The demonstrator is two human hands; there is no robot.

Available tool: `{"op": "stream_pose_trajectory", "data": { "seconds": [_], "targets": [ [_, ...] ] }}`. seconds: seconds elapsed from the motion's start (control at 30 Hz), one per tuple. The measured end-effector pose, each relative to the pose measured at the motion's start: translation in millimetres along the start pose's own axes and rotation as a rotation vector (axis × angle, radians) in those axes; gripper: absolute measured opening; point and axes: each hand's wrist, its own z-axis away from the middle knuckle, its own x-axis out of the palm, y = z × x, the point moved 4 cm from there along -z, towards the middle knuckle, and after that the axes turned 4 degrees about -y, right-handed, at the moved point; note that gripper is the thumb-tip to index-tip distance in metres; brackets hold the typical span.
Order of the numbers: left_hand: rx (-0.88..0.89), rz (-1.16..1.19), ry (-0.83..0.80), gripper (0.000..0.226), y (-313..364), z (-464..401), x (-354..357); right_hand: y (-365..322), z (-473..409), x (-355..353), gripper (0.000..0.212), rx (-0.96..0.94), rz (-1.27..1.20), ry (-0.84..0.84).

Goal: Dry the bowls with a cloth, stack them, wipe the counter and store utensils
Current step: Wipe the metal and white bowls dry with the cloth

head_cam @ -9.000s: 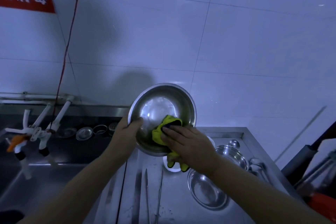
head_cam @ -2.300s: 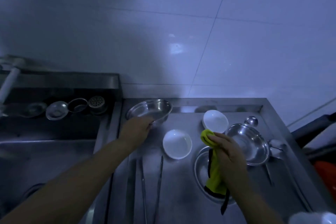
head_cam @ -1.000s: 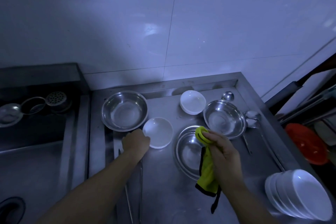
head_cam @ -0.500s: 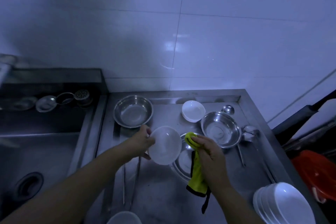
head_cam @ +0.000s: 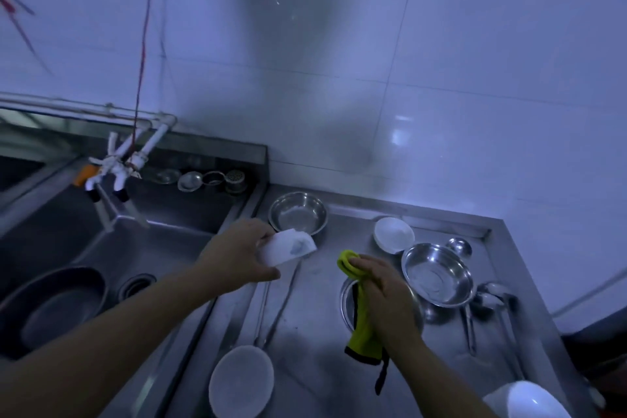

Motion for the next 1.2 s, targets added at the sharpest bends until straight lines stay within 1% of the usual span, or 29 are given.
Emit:
{"op": "stream_pose_trajectory", "data": {
  "seconds": [0.13, 0.2, 0.23, 0.3, 0.33, 0.4, 0.47, 0.5, 0.53, 0.57, 0.6, 0.63, 0.7, 0.77, 0.8, 0.87, 0.93, 1.0, 1.03, 1.13, 1.2],
  "targets": [
    [-0.106, 0.163, 0.110, 0.046, 6, 22, -20, -21, 4, 10, 0.043, -0.128, 0.018, -0.066],
    [-0.164, 0.311, 0.166, 0.032, 9, 28, -29, -42, 3, 15, 0.038, -0.261, 0.054, -0.029],
    [-0.193, 0.438, 0.183, 0.022, 11, 31, -32, -54, 3, 17, 0.033, -0.358, 0.103, 0.004],
    [-0.223, 0.702, 0.195, 0.008, 17, 35, -36, -81, 0, 24, 0.028, -0.571, 0.238, 0.048],
    [-0.230, 0.801, 0.202, 0.006, 21, 36, -36, -94, -2, 28, 0.029, -0.673, 0.318, 0.054],
    [-0.240, 0.965, 0.244, 0.011, 29, 36, -40, -116, -8, 36, 0.032, -0.851, 0.535, 0.054],
    [-0.235, 1.055, 0.304, 0.018, 35, 34, -47, -127, -12, 41, 0.041, -0.944, 0.803, 0.007],
    [-0.227, 1.047, 0.324, 0.020, 39, 33, -51, -129, -14, 42, 0.048, -0.950, 0.900, -0.043],
    [-0.220, 1.008, 0.340, 0.029, 42, 32, -56, -129, -14, 41, 0.053, -0.944, 0.956, -0.085],
    [-0.208, 0.963, 0.353, 0.044, 43, 31, -62, -130, -12, 41, 0.056, -0.938, 0.981, -0.106],
    [-0.190, 0.922, 0.361, 0.054, 43, 30, -67, -130, -10, 40, 0.055, -0.938, 0.993, -0.105],
    [-0.170, 0.891, 0.364, 0.058, 43, 28, -71, -131, -7, 40, 0.051, -0.940, 1.008, -0.085],
    [-0.167, 0.866, 0.356, 0.047, 43, 24, -75, -137, 1, 45, 0.040, -0.938, 1.045, -0.013],
    [-0.187, 0.911, 0.360, 0.034, 46, 20, -78, -147, 9, 56, 0.035, -0.887, 1.014, 0.069],
    [-0.185, 0.976, 0.355, 0.031, 49, 17, -78, -153, 11, 63, 0.035, -0.847, 0.968, 0.112],
    [-0.142, 1.139, 0.332, 0.033, 55, 11, -79, -164, 15, 78, 0.037, -0.772, 0.872, 0.182],
    [-0.089, 1.213, 0.304, 0.026, 55, 6, -83, -170, 17, 89, 0.043, -0.742, 0.803, 0.215],
    [-0.041, 1.180, 0.258, 0.021, 52, 5, -92, -174, 14, 87, 0.044, -0.786, 0.828, 0.201],
    [-0.018, 1.148, 0.229, 0.023, 51, 5, -98, -175, 11, 82, 0.042, -0.830, 0.862, 0.173],
    [0.075, 0.995, 0.129, 0.040, 49, 4, -114, -177, -1, 59, 0.042, -0.999, 1.051, 0.069],
    [0.121, 0.873, 0.044, 0.045, 50, 2, -122, -176, -9, 46, 0.045, -1.093, 1.184, -0.002]
  ]
}}
